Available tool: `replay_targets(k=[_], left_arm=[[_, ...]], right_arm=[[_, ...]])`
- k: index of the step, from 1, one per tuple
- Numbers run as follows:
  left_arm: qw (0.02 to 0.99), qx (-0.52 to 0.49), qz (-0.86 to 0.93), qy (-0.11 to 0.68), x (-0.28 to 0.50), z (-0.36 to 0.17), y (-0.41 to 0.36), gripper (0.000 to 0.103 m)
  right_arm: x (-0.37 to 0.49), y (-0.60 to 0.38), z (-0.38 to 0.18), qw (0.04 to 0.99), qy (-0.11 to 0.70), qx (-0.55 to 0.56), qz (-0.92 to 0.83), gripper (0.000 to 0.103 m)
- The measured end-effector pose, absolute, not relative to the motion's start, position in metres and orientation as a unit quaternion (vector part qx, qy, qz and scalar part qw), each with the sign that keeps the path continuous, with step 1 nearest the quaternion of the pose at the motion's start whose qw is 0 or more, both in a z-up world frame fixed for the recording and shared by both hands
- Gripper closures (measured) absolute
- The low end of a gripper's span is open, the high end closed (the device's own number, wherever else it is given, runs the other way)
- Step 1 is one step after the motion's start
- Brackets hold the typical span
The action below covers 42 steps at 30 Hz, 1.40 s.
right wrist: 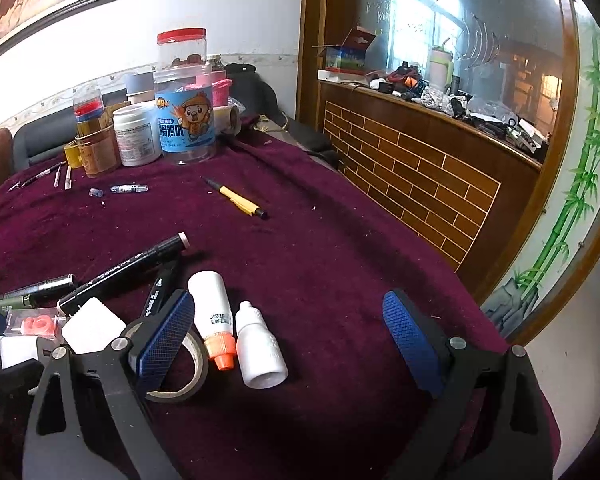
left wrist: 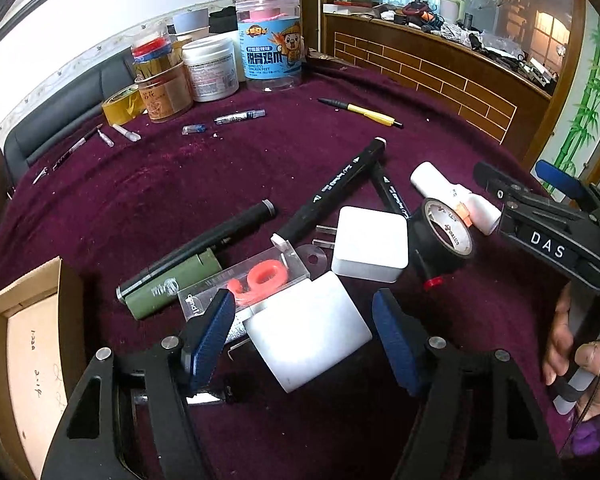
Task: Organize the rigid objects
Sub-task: 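Grasp the white square charger with the left gripper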
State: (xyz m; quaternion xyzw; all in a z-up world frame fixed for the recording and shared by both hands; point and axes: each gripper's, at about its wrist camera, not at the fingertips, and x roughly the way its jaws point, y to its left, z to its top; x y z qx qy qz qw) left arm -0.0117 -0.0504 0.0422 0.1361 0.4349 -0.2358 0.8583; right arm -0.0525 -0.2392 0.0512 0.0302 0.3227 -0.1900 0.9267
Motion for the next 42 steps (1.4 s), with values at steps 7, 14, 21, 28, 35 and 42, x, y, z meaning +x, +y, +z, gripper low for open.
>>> replay_targets(k=[7,14,21,28,35,42], left_arm=[[0.863,0.162,-0.217,0.427,-0.012,0.035,-0.056,0.037],[0.854,0.178,-0.219,0.437,-0.014,0.025,-0.063,0.038],[0.849,0.169,-0.222,0.449,-0.025,0.025,-0.061,0.038],[0.850,0.156,-0.219,0.452,-0.029,0.025,-0.061,0.038],[0.855,0.140,-0.212,0.453,-0.033,0.026,-0.055,0.038],[0.857,0.128,-0.209,0.454,-0.038,0.029,-0.050,0.038]], right_arm=[[-0.054,-0.241,0.052,0.926,0.322,0.026,-0.194,0.007],[-0.051,-0.241,0.050,0.923,0.329,0.020,-0.197,0.007],[-0.049,-0.241,0.046,0.919,0.340,0.020,-0.197,0.007],[-0.049,-0.241,0.046,0.919,0.343,0.021,-0.195,0.007],[-0.050,-0.240,0.045,0.918,0.344,0.018,-0.197,0.007],[-0.050,-0.240,0.045,0.918,0.345,0.018,-0.197,0.007]])
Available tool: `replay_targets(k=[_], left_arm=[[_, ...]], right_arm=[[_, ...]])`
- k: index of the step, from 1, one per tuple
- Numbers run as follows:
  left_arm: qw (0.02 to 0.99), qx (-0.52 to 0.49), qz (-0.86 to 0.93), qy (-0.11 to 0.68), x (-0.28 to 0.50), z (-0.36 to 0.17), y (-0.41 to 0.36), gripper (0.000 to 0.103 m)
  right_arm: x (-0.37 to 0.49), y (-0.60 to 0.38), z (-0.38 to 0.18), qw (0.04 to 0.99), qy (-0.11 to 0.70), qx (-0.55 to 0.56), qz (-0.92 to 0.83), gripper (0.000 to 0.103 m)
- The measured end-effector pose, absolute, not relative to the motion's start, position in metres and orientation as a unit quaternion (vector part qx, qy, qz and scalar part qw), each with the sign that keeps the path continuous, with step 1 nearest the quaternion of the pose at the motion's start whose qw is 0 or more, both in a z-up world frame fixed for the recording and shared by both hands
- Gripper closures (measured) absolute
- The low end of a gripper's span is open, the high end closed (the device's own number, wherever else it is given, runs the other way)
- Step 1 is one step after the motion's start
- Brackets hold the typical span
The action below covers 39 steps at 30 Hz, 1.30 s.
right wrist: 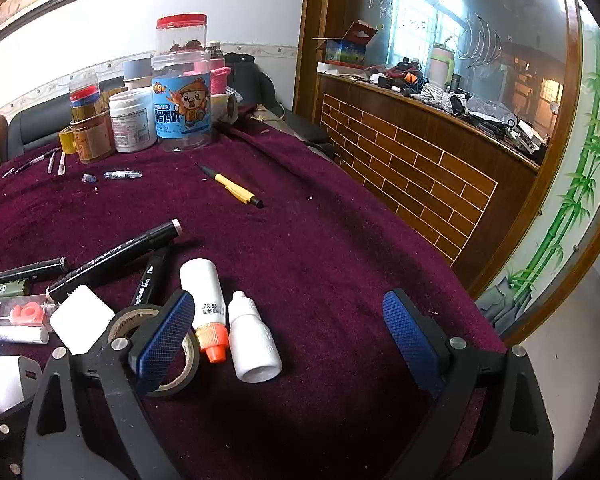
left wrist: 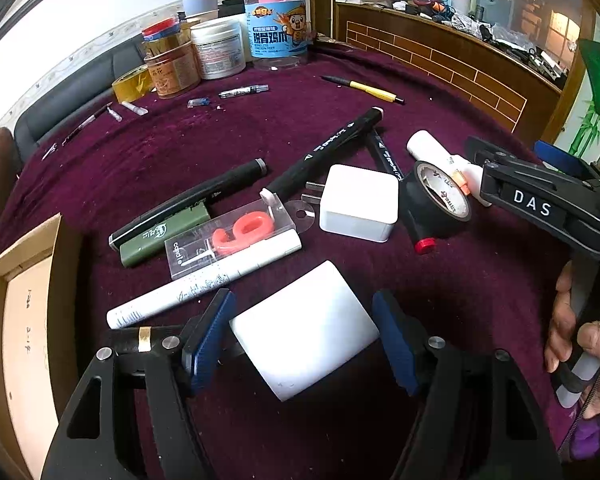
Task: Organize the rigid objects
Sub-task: 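Grasp the white square charger with the left gripper, then grasp the black gold-banded lipstick with the right gripper while the left lifts the charger toward the box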
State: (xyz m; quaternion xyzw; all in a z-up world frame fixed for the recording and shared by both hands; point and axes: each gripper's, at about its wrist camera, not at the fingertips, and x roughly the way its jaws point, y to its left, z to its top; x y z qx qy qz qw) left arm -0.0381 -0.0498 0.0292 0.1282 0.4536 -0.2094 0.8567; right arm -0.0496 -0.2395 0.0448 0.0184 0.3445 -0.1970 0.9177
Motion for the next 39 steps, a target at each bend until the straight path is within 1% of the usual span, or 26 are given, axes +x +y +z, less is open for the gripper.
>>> replay_targets(k=[9,20,24,26,30,34,38,39], left_arm=[[0.865,0.100,-0.200,0.450,-0.051,0.039,-0.034,0.038],[0.889,0.047,-0.148,0.431,-0.082,0.067,0.033,0.038],[0.897,0.031,-0.130,0.421,-0.094,0.077,0.061,0.038],[0.901,0.020,-0.121,0.416,-0.099,0.080,0.076,0.038],[0.907,0.002,-0.098,0.410,-0.105,0.081,0.103,0.038],[0.907,-0.017,-0.078,0.413,-0.108,0.078,0.129,0.038],[0.906,-0.032,-0.058,0.418,-0.112,0.073,0.151,0.038],[0.906,-0.036,-0.054,0.419,-0.113,0.072,0.156,0.038]], right_arm=[[-0.049,-0.239,0.041,0.916,0.348,0.014,-0.197,0.007],[-0.048,-0.230,0.044,0.925,0.339,0.011,-0.171,0.007],[-0.059,-0.219,0.056,0.931,0.346,0.041,-0.104,0.007],[-0.066,-0.202,0.065,0.934,0.349,0.030,-0.062,0.007],[-0.070,-0.157,0.073,0.924,0.380,0.001,0.048,0.007],[-0.066,-0.109,0.065,0.901,0.407,-0.012,0.151,0.007],[-0.051,-0.061,0.052,0.878,0.425,-0.062,0.212,0.008],[-0.047,-0.051,0.047,0.870,0.433,-0.070,0.225,0.010]])
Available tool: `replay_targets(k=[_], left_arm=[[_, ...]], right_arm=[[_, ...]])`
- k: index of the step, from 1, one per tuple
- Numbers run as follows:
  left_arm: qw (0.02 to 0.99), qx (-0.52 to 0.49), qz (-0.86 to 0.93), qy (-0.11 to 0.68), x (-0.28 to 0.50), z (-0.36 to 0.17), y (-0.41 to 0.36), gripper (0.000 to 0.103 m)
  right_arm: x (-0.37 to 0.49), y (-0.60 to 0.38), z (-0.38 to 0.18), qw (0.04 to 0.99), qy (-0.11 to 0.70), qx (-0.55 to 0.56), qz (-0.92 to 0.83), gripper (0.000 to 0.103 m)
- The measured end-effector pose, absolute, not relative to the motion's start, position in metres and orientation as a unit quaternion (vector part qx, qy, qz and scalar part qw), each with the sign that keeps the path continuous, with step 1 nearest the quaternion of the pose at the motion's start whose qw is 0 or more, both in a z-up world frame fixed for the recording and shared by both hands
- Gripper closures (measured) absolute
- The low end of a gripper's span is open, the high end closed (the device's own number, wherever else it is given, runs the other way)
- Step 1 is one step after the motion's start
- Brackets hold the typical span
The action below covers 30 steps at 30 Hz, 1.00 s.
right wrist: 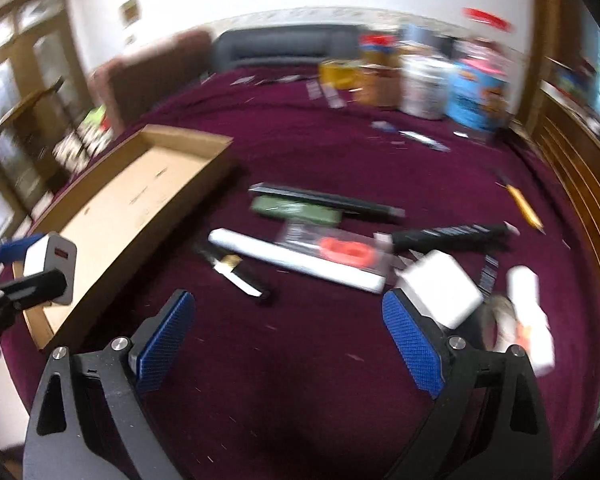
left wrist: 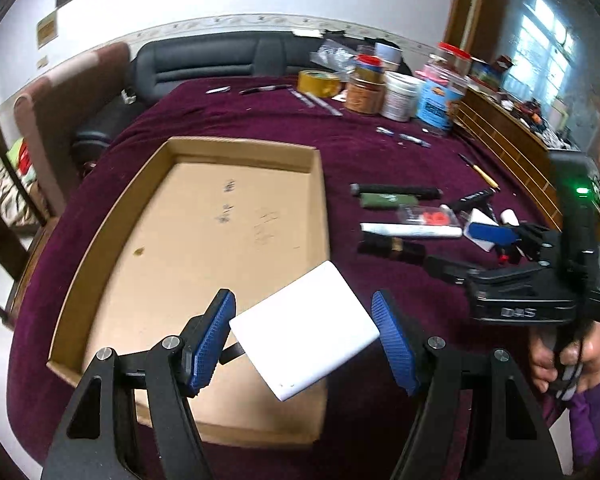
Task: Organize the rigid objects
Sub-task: 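Grasp the black gold-banded lipstick with the right gripper while the left lifts the charger toward the box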
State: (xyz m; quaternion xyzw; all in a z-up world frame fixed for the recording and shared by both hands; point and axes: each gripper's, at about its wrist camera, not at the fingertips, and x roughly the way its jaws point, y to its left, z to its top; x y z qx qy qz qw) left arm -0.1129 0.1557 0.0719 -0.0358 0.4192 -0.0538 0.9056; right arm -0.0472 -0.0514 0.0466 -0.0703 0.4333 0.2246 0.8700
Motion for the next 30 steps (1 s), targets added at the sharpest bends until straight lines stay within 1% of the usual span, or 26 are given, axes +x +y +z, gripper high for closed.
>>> replay_targets(k=[1,2,3,4,5,6,7,12,14,16,18,22,26,30], left_arm=[[0.906,-0.038,-0.050,0.420,-0.114,0.071,0.159,0.038],[0.906,-0.041,-0.047,0.420,-0.115,0.070,0.163,0.038],[0.906,-0.045,-0.044,0.419,-0.117,0.069,0.167,0.038],[0.906,-0.049,-0.043,0.419,-0.117,0.068,0.170,0.038],[0.906,-0.053,-0.042,0.419,-0.117,0.067,0.173,0.038],[0.906,-0.056,-0.042,0.418,-0.118,0.066,0.177,0.038],[0.906,-0.059,-0.041,0.418,-0.119,0.066,0.180,0.038],[0.905,-0.071,-0.039,0.418,-0.120,0.062,0.192,0.038],[0.905,-0.074,-0.038,0.417,-0.120,0.062,0.196,0.038],[0.906,-0.074,-0.036,0.416,-0.119,0.064,0.200,0.038],[0.906,-0.073,-0.037,0.415,-0.118,0.067,0.204,0.038],[0.904,-0.073,-0.041,0.419,-0.103,0.078,0.212,0.038],[0.899,-0.086,-0.046,0.428,-0.071,0.086,0.221,0.038],[0.884,-0.118,-0.055,0.449,-0.025,0.080,0.229,0.038]], right_arm=[[-0.043,-0.043,0.041,0.862,0.443,-0.079,0.234,0.016],[-0.037,-0.034,0.034,0.854,0.454,-0.087,0.239,0.020],[-0.032,-0.027,0.029,0.848,0.463,-0.092,0.239,0.028],[-0.027,-0.022,0.023,0.842,0.475,-0.096,0.239,0.034],[-0.023,-0.017,0.018,0.837,0.483,-0.099,0.238,0.037],[-0.020,-0.013,0.016,0.833,0.489,-0.102,0.238,0.043],[-0.018,-0.010,0.014,0.831,0.492,-0.106,0.237,0.045],[-0.018,0.014,0.009,0.827,0.490,-0.148,0.231,0.046],[-0.019,0.017,0.012,0.824,0.491,-0.155,0.236,0.054],[-0.019,0.020,0.014,0.818,0.501,-0.145,0.242,0.077],[-0.020,0.020,0.015,0.816,0.506,-0.149,0.236,0.088],[-0.016,0.012,0.023,0.816,0.517,-0.124,0.230,0.088],[-0.004,0.005,0.052,0.819,0.515,-0.040,0.249,0.088],[0.016,0.019,0.069,0.805,0.521,0.042,0.280,0.088]])
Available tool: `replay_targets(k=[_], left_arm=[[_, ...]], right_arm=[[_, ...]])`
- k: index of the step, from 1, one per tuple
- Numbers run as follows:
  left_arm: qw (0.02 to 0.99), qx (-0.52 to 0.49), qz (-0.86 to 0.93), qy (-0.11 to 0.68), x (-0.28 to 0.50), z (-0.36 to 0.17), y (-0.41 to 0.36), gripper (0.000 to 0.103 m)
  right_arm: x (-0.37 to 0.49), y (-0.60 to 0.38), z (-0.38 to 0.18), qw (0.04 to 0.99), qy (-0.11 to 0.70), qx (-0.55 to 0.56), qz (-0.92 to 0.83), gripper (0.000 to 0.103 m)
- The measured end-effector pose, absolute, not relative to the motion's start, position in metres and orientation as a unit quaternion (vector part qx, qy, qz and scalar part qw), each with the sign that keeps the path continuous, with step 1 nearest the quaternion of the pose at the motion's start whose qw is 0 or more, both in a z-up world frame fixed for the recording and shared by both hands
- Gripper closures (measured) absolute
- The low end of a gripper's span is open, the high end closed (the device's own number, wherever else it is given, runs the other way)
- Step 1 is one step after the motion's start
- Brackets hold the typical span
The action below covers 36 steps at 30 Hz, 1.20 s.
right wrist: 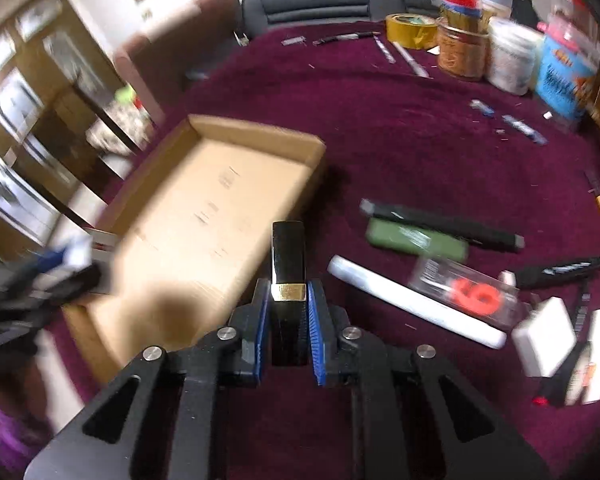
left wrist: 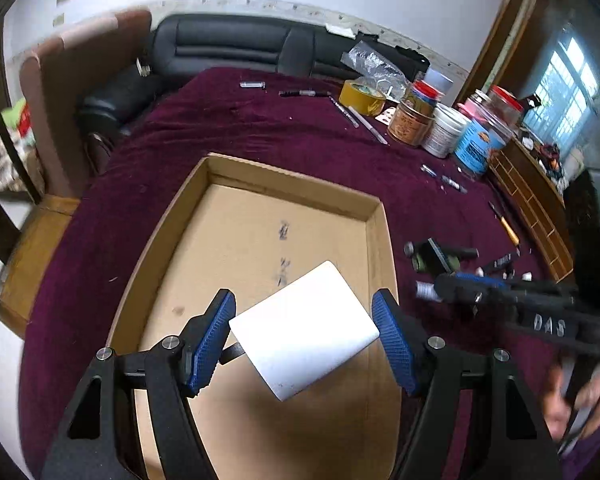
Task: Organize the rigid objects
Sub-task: 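Lower the charger into the cardboard box with the left gripper while the right drops the lipstick beside it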
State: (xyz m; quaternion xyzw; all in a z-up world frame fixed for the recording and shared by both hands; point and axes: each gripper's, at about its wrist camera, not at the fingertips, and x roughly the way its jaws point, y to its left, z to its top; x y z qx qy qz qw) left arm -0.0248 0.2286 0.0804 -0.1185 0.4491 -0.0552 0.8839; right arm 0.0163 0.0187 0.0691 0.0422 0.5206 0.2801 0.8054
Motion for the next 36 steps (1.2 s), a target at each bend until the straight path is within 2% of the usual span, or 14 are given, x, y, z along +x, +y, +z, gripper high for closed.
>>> replay_targets(k=[3,11,17,21,26,30,32,34,36], left_arm=[[0.859,-0.172,-0.059,0.478,0.010,0.061,0.238,0.038],[0.835,-0.208,-0.029,0.509,0.057,0.021,0.243,0.038],[0.846,-0.217,-0.036,0.486,0.064,0.026,0.243,0.038],[0.857,-0.187,-0.030,0.479,0.065,0.033,0.237,0.038],[0.862,-0.186,-0.018,0.472,0.061,0.038,0.240,0.036],[0.864,-0.203,0.000,0.461,0.049,0.046,0.253,0.036],[0.869,-0.199,0.009,0.453,0.041,0.051,0.255,0.036],[0.877,-0.192,0.016,0.440,0.030,0.055,0.255,0.036],[0.883,-0.183,0.025,0.433,0.021,0.057,0.253,0.034]], right_arm=[[0.038,0.039,0.063,0.800,0.530,0.071,0.272,0.088],[0.065,0.069,0.040,0.810,0.535,0.077,0.230,0.088],[0.074,0.074,0.033,0.822,0.527,0.061,0.206,0.088],[0.072,0.082,0.033,0.830,0.521,0.035,0.195,0.087],[0.071,0.084,0.035,0.841,0.507,0.024,0.186,0.081],[0.065,0.074,0.048,0.851,0.491,0.037,0.181,0.081],[0.060,0.064,0.059,0.857,0.480,0.041,0.184,0.075],[0.052,0.049,0.074,0.868,0.464,0.037,0.173,0.047],[0.041,0.030,0.090,0.886,0.436,0.034,0.155,0.043]])
